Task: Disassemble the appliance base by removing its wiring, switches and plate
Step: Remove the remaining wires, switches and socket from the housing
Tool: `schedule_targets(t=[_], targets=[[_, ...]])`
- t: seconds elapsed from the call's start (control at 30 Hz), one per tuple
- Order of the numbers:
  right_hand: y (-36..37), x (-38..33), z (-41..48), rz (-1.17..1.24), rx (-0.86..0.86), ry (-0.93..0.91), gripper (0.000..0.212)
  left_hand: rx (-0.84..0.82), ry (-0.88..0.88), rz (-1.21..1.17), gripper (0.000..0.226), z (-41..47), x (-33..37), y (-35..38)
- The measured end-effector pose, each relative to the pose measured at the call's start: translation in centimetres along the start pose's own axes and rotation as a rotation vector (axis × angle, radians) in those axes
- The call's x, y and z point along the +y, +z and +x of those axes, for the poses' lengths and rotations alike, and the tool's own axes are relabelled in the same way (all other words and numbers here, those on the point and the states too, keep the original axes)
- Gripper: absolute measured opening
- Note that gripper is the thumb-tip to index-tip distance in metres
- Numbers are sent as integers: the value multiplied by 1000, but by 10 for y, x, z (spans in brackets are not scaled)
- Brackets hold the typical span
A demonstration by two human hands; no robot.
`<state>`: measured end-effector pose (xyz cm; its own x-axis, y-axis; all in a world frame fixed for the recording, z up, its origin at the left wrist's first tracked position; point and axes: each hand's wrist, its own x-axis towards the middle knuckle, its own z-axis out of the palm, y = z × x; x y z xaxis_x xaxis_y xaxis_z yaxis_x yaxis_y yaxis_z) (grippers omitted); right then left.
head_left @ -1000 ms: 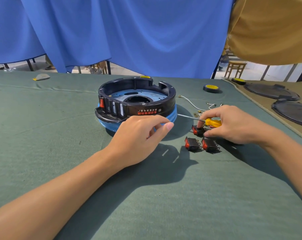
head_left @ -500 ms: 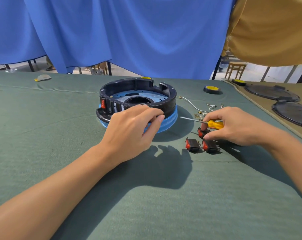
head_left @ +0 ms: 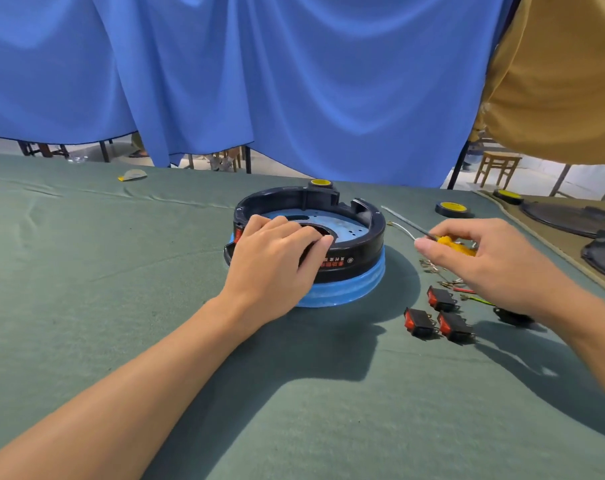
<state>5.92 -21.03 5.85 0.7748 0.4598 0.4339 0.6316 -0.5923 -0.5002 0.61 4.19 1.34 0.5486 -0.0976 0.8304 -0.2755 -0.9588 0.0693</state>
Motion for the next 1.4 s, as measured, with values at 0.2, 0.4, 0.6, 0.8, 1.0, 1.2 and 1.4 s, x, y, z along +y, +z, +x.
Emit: schedule_targets(t=[0.2, 0.4, 0.6, 0.8, 1.0, 1.2, 1.4], targets=[[15, -32, 17, 172, -42, -82, 22, 284, -543, -76, 20, 10, -25, -9], [44, -56, 47, 68, -24, -153, 19, 69, -1115, -731, 25, 4, -62, -1], [85, -67, 73, -178, -18, -148, 25, 71, -1092, -886, 17, 3, -78, 2], [105, -80, 95, -320, -30, -66, 28, 85, -1038, -899, 17, -2, -81, 13], [118, -81, 98, -346, 35, -37, 26, 61, -988, -966, 25, -2, -89, 9], [121, -79, 99, -337, 60, -40, 25, 51, -968, -1009, 36, -2, -90, 7], [120, -79, 103, -329, 33, -49, 23, 30, -992, -1002, 35, -2, -91, 7]])
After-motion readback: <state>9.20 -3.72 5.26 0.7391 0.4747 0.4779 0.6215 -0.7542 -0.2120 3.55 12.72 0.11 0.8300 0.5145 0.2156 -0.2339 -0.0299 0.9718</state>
